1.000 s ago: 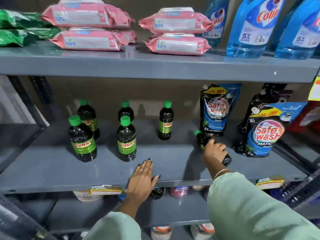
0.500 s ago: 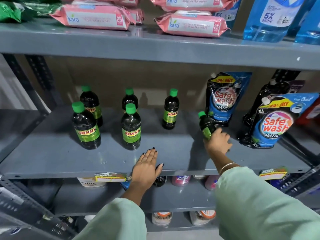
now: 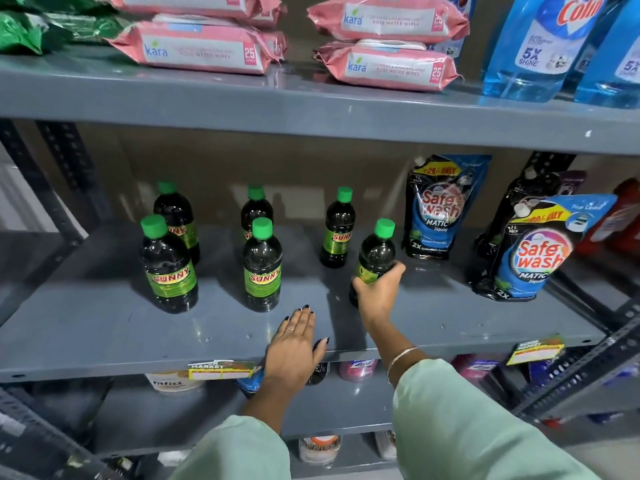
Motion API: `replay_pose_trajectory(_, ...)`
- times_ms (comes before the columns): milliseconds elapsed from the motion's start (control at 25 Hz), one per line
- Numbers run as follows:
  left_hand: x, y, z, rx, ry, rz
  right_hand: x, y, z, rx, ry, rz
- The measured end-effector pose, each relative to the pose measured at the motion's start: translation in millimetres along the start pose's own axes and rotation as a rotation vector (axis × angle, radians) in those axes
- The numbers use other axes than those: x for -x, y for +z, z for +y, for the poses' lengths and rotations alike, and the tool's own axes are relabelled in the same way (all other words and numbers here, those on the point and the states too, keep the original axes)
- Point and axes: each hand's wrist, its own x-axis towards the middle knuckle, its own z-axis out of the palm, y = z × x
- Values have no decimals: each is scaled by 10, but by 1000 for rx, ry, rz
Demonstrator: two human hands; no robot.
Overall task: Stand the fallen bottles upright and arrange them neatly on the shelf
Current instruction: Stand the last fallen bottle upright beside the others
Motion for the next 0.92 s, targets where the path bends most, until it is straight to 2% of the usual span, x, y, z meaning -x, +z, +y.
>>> replay_pose_trajectory(320, -23, 64, -22, -65, 29, 70, 37, -61, 131, 62, 28, -105)
replay_pose_trajectory(560, -24, 55, -31, -74, 45, 56, 1, -48, 148, 258, -54, -83)
replay_pose_trajectory(760, -35, 82, -32, -70, 50, 66, 40, -51, 197, 167, -12, -134)
replay_pose_trajectory(920, -23, 73, -26, -58, 49, 65, -11, -47, 153, 312, -53, -77)
